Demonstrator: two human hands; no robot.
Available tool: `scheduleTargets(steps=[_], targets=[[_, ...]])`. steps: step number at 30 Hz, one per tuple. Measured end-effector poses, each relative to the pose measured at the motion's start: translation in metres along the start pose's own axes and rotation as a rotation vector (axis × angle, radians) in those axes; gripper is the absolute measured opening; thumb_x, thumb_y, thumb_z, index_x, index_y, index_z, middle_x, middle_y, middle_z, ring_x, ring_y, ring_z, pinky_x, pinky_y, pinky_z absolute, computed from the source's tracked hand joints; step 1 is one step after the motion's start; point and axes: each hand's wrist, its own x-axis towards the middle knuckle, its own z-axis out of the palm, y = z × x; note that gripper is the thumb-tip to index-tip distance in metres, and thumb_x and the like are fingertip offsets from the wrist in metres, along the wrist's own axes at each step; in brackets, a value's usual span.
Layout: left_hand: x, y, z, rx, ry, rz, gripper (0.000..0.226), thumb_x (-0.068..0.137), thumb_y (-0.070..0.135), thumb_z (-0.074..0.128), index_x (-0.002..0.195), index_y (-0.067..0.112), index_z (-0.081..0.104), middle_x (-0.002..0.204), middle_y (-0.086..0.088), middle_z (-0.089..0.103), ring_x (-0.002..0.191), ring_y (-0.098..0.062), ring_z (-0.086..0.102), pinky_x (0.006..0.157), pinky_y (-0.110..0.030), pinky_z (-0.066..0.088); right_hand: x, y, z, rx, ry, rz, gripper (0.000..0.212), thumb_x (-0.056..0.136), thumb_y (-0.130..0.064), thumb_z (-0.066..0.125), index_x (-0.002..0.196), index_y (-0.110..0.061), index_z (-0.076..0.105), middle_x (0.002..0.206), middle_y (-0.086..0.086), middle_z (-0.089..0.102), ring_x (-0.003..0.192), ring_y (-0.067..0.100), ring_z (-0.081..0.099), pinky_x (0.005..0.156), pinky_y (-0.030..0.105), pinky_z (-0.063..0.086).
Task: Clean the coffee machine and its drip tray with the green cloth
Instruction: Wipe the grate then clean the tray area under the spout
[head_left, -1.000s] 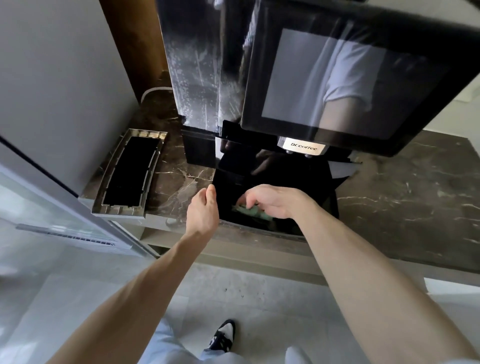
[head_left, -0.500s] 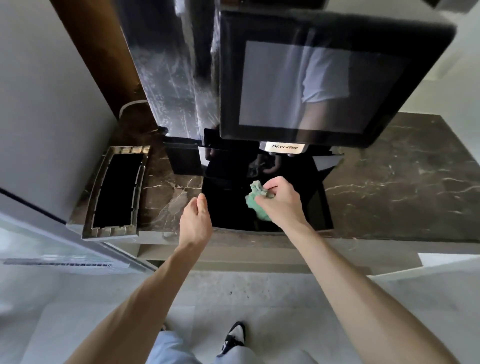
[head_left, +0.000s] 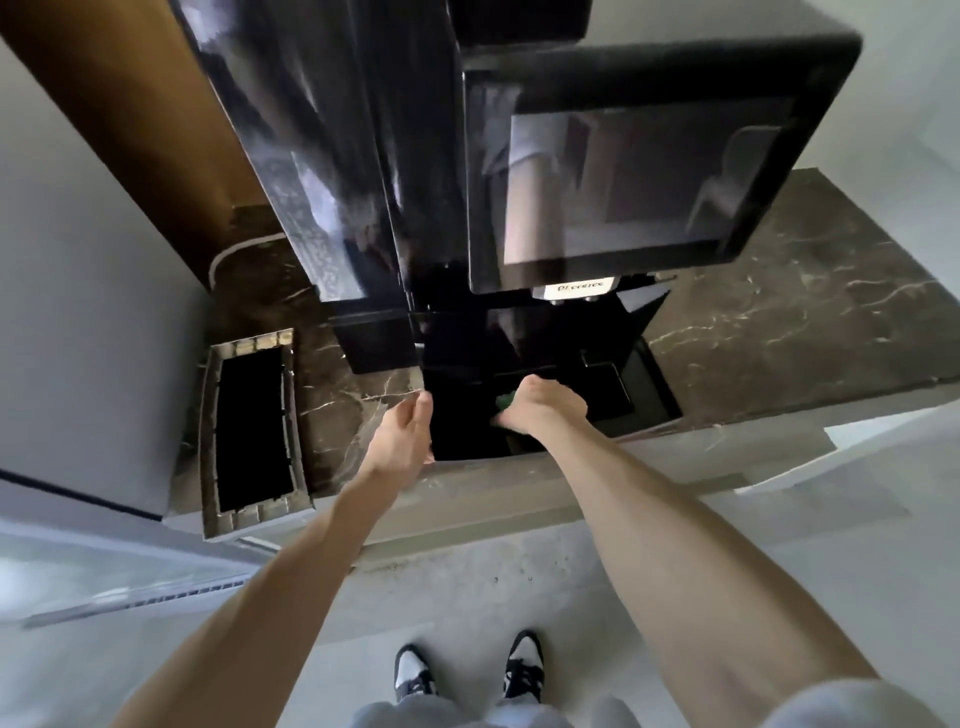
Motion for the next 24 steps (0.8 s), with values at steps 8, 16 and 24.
scheduleTargets(steps=[8, 16, 24], targets=[[0.020, 0.000, -0.022, 0.070, -0.269, -0.016, 0.041, 0.112, 0.035, 0.033, 0.125, 0.010, 0.061, 0.089, -0.010, 0.078, 0.075, -0.018, 0.075, 0.084, -0.032, 0.061, 0.006, 0.004, 0.006, 0.090, 0.235, 0.168, 0.019, 0.093, -0.022, 0.064, 0.108, -0.011, 0.063, 0.079, 0.000, 0.056, 0.085, 0.027, 0.063, 0.068, 0.032, 0.043], [0.034, 0.000, -0.034, 0.092, -0.479, -0.001, 0.048, 0.113, 0.034, 0.029, 0.120, 0.003, 0.064, 0.098, -0.010, 0.080, 0.092, -0.022, 0.077, 0.098, -0.040, 0.057, -0.004, 0.019, 0.004, 0.009, 0.438, 0.270, 0.040, 0.087, -0.017, 0.075, 0.118, -0.004, 0.053, 0.110, 0.011, 0.069, 0.104, 0.031, 0.068, 0.071, 0.033, 0.042], [0.041, 0.002, -0.044, 0.069, -0.571, 0.016, 0.043, 0.113, 0.034, 0.031, 0.112, 0.006, 0.064, 0.098, -0.009, 0.079, 0.087, -0.018, 0.076, 0.088, -0.029, 0.058, 0.019, -0.032, -0.004, 1.274, 0.311, 0.495, 0.054, 0.100, -0.013, 0.055, 0.150, -0.005, 0.035, 0.151, 0.017, 0.046, 0.125, 0.030, 0.057, 0.083, 0.027, 0.052]])
